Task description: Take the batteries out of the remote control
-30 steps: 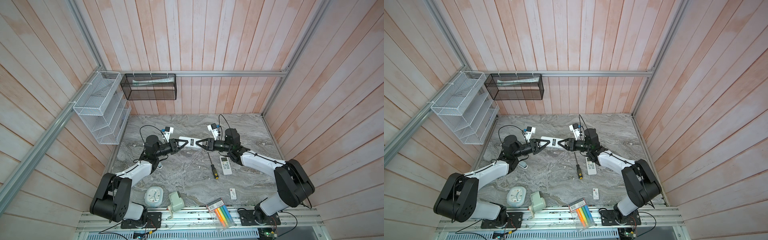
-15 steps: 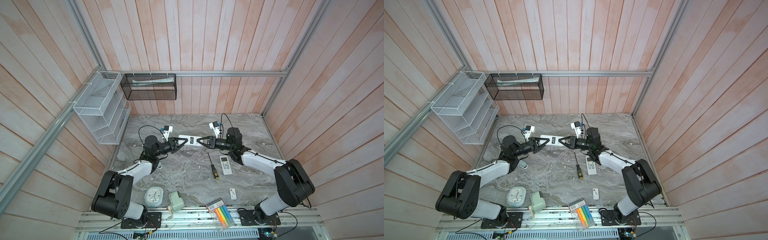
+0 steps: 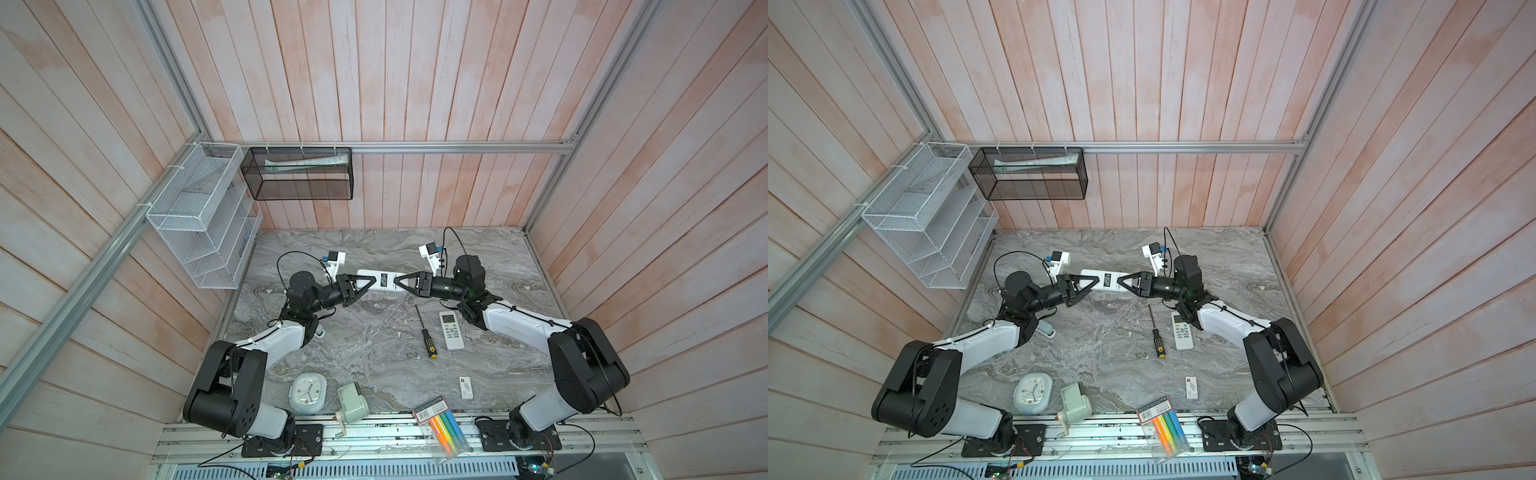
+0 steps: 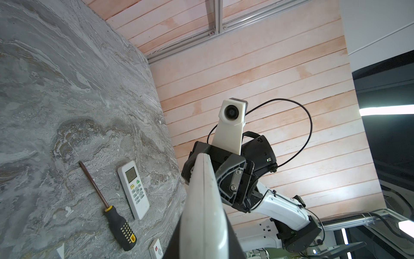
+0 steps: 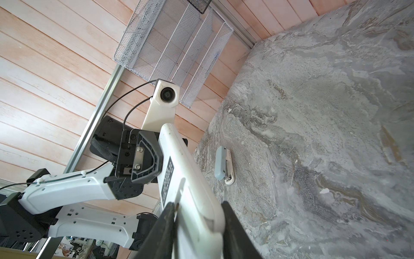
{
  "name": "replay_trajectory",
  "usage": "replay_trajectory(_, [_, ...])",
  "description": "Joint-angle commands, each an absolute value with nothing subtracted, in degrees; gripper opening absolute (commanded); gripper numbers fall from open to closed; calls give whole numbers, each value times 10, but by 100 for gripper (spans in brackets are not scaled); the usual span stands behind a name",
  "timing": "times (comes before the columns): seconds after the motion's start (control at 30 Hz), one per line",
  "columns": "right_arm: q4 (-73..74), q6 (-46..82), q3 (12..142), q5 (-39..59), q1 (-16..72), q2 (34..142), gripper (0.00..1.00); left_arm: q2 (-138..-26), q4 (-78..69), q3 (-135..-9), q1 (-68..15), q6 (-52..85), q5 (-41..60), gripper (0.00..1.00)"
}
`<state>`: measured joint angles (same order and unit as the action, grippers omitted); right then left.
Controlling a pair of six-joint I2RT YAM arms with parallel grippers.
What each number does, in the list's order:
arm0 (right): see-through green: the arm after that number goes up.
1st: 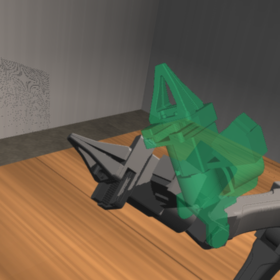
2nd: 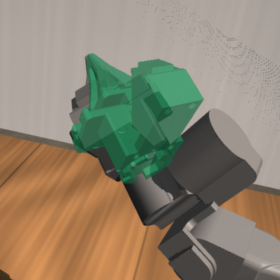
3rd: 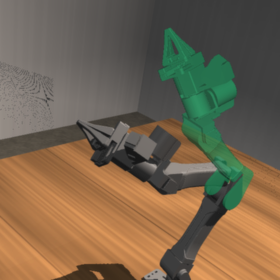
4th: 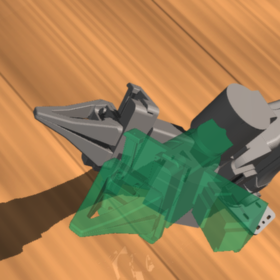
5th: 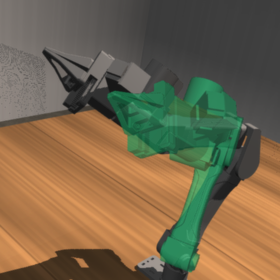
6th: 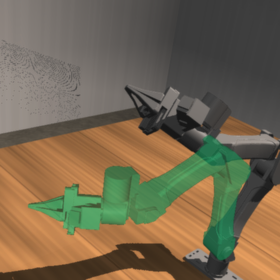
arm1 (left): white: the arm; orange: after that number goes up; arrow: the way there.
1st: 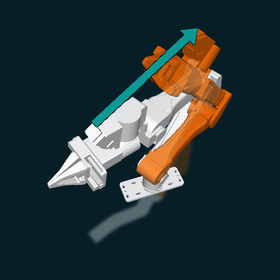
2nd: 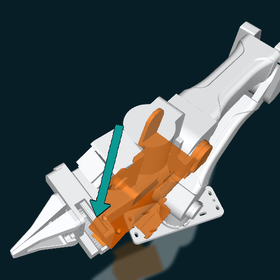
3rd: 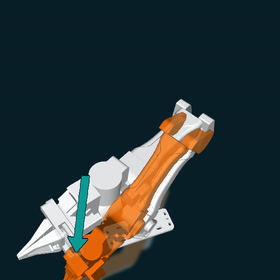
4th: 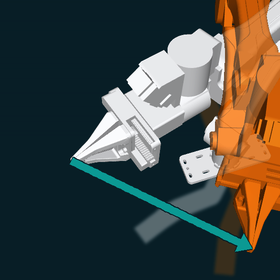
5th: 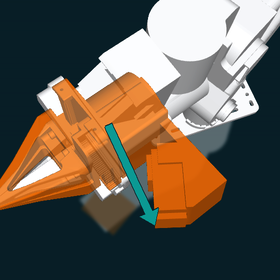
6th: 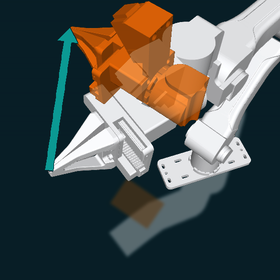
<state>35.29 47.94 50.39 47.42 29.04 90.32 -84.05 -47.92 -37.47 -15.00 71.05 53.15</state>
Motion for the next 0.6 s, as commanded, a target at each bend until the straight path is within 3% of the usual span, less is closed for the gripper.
replay_trajectory(0.0, [337, 471, 512, 469, 288, 913, 36, -831, -444, -379, -150, 686, 515, 8])
replay_trajectory(0.57, [359, 492, 496, 470, 283, 914, 39, -835, -423, -376, -147, 686, 494, 7])
